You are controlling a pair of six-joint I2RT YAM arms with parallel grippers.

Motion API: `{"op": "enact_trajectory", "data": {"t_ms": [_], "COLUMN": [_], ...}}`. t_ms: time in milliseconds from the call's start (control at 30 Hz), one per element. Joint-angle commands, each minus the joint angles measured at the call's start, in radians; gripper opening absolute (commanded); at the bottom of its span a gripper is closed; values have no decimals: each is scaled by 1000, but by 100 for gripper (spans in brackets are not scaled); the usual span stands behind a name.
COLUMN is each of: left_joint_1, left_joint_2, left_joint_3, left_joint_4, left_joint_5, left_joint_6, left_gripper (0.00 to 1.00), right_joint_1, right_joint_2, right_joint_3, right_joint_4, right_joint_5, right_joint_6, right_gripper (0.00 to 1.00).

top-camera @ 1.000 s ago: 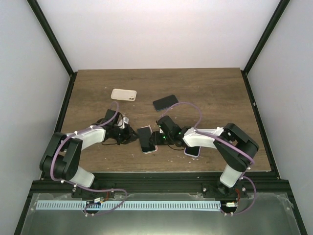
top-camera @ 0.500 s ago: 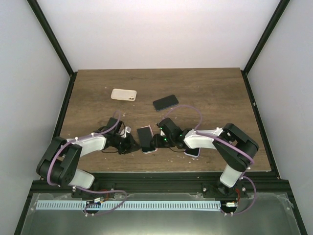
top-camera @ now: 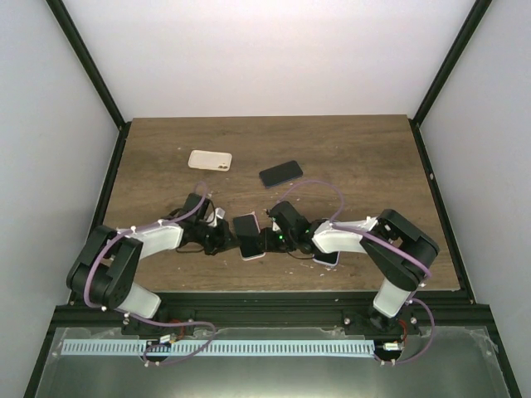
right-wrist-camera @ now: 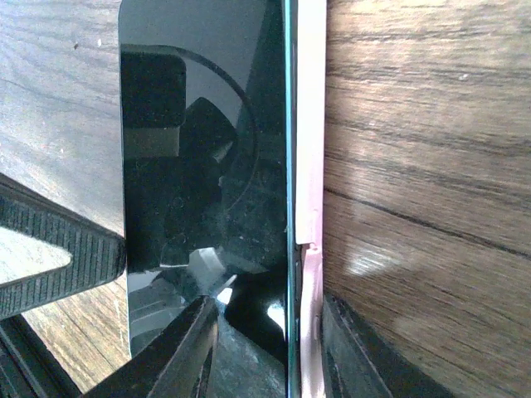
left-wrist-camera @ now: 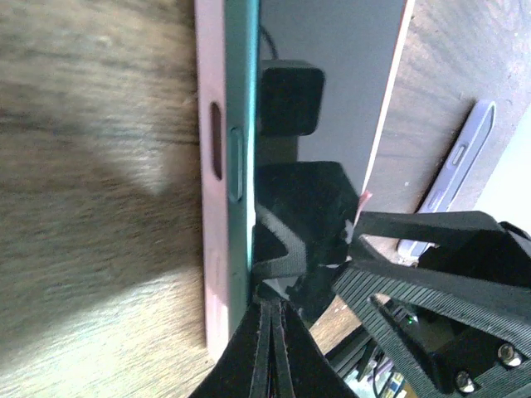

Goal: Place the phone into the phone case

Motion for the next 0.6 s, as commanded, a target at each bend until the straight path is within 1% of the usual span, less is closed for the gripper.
{"op": "enact_trajectory", "data": {"t_ms": [0,100,167,267,400,467,567], "left_joint_1": [-5,-5,-5,-5,-3,-2,0], "left_joint_2": [29,31,23,-4,-23,-18,-6], "left_joint_3": [30,31,36,56,84,103,114], "left_joint_4": [34,18,-13,-74,-120,-142,-154], "left_joint_5": [-12,-20,-34,-81,-117,-135,-156], "left_joint_6": [-2,7,17,37,58,72,87], "left_gripper": [2,2,6,16,23,25,26], "right_joint_1": [17,17,17,11,-7,-17,-31], "right_joint_2": [-10,-13,-14,-27,-47,-41,-20], "right_joint_3": [-3,-9,-11,-13,-11,0,18], "right_joint_4": [57,55,40,21,25,23,20], "right_joint_5": [-40,-25,-1,29,29,26,18], "right_joint_6": [21,21,17,7,-9,-22,-34], "right_gripper": [35,34,34,33,33,33,33]}}
